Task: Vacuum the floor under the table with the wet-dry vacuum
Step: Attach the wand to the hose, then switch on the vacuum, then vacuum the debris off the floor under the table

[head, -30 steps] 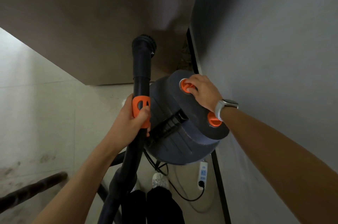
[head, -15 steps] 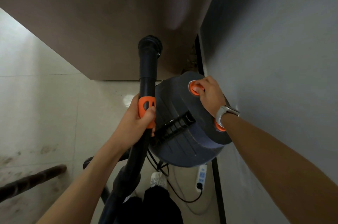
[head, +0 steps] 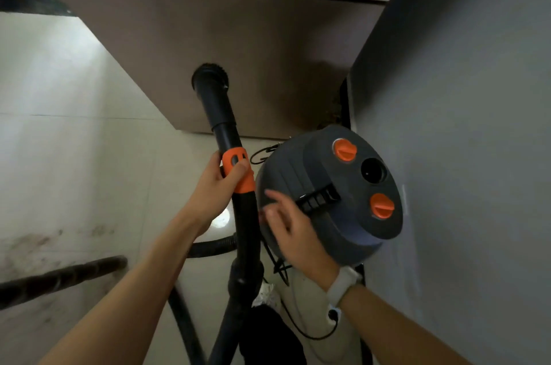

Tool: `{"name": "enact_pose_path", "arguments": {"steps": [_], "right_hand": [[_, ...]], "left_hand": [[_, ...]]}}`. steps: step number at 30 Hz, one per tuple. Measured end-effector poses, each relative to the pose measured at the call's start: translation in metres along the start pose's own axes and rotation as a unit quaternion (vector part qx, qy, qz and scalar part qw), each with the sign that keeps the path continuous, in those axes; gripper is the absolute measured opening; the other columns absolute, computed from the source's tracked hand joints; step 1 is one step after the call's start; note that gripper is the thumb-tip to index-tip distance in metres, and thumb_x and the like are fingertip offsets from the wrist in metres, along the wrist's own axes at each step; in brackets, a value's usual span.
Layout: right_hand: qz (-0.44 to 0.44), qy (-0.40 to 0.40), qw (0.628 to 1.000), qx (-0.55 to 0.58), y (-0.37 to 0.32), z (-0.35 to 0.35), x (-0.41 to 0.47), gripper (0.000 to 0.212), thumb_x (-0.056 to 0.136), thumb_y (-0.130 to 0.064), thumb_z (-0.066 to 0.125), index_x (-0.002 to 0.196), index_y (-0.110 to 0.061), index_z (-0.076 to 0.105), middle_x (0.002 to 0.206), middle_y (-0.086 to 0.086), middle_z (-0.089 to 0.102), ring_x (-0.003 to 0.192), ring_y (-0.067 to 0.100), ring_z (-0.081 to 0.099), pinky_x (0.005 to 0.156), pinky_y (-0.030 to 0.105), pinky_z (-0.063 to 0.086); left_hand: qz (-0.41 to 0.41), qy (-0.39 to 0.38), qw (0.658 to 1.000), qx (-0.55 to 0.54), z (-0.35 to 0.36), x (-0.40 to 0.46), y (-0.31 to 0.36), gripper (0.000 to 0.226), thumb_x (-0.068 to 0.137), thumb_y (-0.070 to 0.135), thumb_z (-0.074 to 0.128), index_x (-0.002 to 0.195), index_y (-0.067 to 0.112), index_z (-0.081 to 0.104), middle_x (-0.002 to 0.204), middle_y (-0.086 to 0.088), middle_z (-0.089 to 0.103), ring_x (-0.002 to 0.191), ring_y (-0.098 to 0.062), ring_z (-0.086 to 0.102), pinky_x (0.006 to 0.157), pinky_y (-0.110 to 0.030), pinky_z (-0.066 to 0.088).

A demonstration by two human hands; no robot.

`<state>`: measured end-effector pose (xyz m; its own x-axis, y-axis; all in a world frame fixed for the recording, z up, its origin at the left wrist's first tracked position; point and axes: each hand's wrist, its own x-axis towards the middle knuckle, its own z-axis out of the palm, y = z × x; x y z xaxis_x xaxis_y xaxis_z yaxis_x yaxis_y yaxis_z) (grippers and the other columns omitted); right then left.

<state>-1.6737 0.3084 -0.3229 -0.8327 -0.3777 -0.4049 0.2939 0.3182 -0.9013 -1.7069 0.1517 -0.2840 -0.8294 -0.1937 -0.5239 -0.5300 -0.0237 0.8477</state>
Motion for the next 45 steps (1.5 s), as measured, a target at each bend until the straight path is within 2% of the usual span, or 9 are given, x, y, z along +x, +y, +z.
{"name": "enact_pose_path", "arguments": {"steps": [2, 4, 7, 13, 18, 22, 29, 36, 45], "right_hand": [[0.031, -0.067, 0.996, 0.045, -0.006, 0.039, -0.016, 0.041, 0.094, -0.027, 0.055, 0.130, -0.033, 0.037, 0.107, -0.015, 0.057, 0.098, -0.008, 0.056, 0.084, 0.011, 0.044], [0.029, -0.026, 0.999, 0.031, -0.013, 0.068, -0.021, 0.043, 0.089, -0.027, 0.063, 0.125, -0.031, 0.040, 0.100, -0.019, 0.053, 0.091, -0.007, 0.055, 0.078, 0.011, 0.045], [-0.011, 0.038, 0.998, -0.053, -0.029, 0.097, -0.026, 0.026, 0.087, -0.026, 0.066, 0.105, -0.020, 0.048, 0.078, -0.012, 0.051, 0.072, 0.005, 0.055, 0.066, 0.026, 0.048], [-0.085, -0.037, 0.962, -0.256, -0.049, 0.157, -0.083, 0.022, 0.087, -0.030, 0.061, 0.093, -0.026, 0.040, 0.072, -0.007, 0.051, 0.075, 0.025, 0.058, 0.064, 0.034, 0.045], [-0.159, -0.029, 0.859, -0.485, -0.046, 0.197, -0.163, 0.036, 0.090, -0.028, 0.054, 0.122, -0.016, 0.045, 0.104, 0.007, 0.063, 0.093, 0.031, 0.060, 0.068, 0.032, 0.036], [-0.214, -0.015, 0.789, -0.576, -0.042, 0.227, -0.204, 0.028, 0.093, -0.029, 0.051, 0.117, -0.016, 0.045, 0.101, 0.005, 0.062, 0.075, 0.021, 0.056, 0.060, 0.028, 0.036], [-0.262, -0.028, 0.668, -0.696, -0.046, 0.281, -0.243, 0.029, 0.097, -0.031, 0.045, 0.121, -0.015, 0.040, 0.105, 0.007, 0.059, 0.086, 0.027, 0.063, 0.069, 0.035, 0.049], [-0.232, -0.194, 0.654, -0.693, 0.088, 0.360, -0.258, 0.030, 0.094, -0.028, 0.050, 0.120, -0.015, 0.042, 0.105, 0.006, 0.063, 0.087, 0.028, 0.064, 0.066, 0.036, 0.046], [-0.183, -0.431, 0.515, -0.718, 0.304, 0.390, -0.221, 0.030, 0.088, -0.025, 0.051, 0.116, -0.015, 0.044, 0.103, 0.008, 0.065, 0.092, 0.032, 0.063, 0.068, 0.033, 0.042]], "left_hand": [[-0.002, 0.026, 1.000, -0.015, -0.020, -0.005, -0.002, 0.027, 0.093, 0.024, 0.053, 0.119, 0.020, 0.043, 0.114, -0.012, 0.060, 0.108, -0.023, 0.059, 0.086, -0.027, 0.048], [0.009, 0.047, 0.999, -0.022, -0.042, -0.019, -0.004, 0.036, 0.092, 0.027, 0.056, 0.124, 0.017, 0.043, 0.116, -0.013, 0.061, 0.108, -0.022, 0.060, 0.093, -0.033, 0.048], [0.035, 0.083, 0.995, -0.054, -0.076, -0.053, -0.010, 0.039, 0.091, 0.028, 0.057, 0.125, 0.016, 0.042, 0.106, -0.003, 0.062, 0.100, -0.014, 0.061, 0.090, -0.032, 0.050], [0.036, 0.148, 0.984, -0.088, -0.145, -0.155, -0.061, 0.038, 0.094, 0.036, 0.052, 0.126, 0.016, 0.047, 0.107, 0.004, 0.062, 0.101, -0.011, 0.060, 0.088, -0.030, 0.049], [0.015, 0.152, 0.986, -0.068, -0.198, -0.275, -0.139, 0.044, 0.095, 0.041, 0.047, 0.132, 0.017, 0.043, 0.104, 0.006, 0.065, 0.097, -0.012, 0.063, 0.083, -0.028, 0.046], [-0.031, 0.172, 0.983, -0.061, -0.223, -0.365, -0.206, 0.043, 0.096, 0.037, 0.048, 0.133, 0.016, 0.042, 0.102, 0.006, 0.062, 0.089, -0.010, 0.060, 0.081, -0.028, 0.045], [-0.072, 0.216, 0.971, -0.069, -0.238, -0.433, -0.279, 0.037, 0.098, 0.029, 0.047, 0.131, 0.014, 0.045, 0.117, -0.005, 0.059, 0.094, -0.015, 0.059, 0.085, -0.032, 0.046], [-0.140, 0.279, 0.933, -0.179, -0.237, -0.448, -0.392, 0.021, 0.099, 0.019, 0.044, 0.118, 0.015, 0.049, 0.103, -0.003, 0.060, 0.077, -0.012, 0.058, 0.070, -0.025, 0.044], [-0.311, 0.368, 0.846, -0.230, -0.186, -0.445, -0.632, 0.028, 0.097, 0.015, 0.043, 0.125, 0.009, 0.049, 0.114, -0.009, 0.055, 0.083, -0.016, 0.057, 0.068, -0.023, 0.044]]}}
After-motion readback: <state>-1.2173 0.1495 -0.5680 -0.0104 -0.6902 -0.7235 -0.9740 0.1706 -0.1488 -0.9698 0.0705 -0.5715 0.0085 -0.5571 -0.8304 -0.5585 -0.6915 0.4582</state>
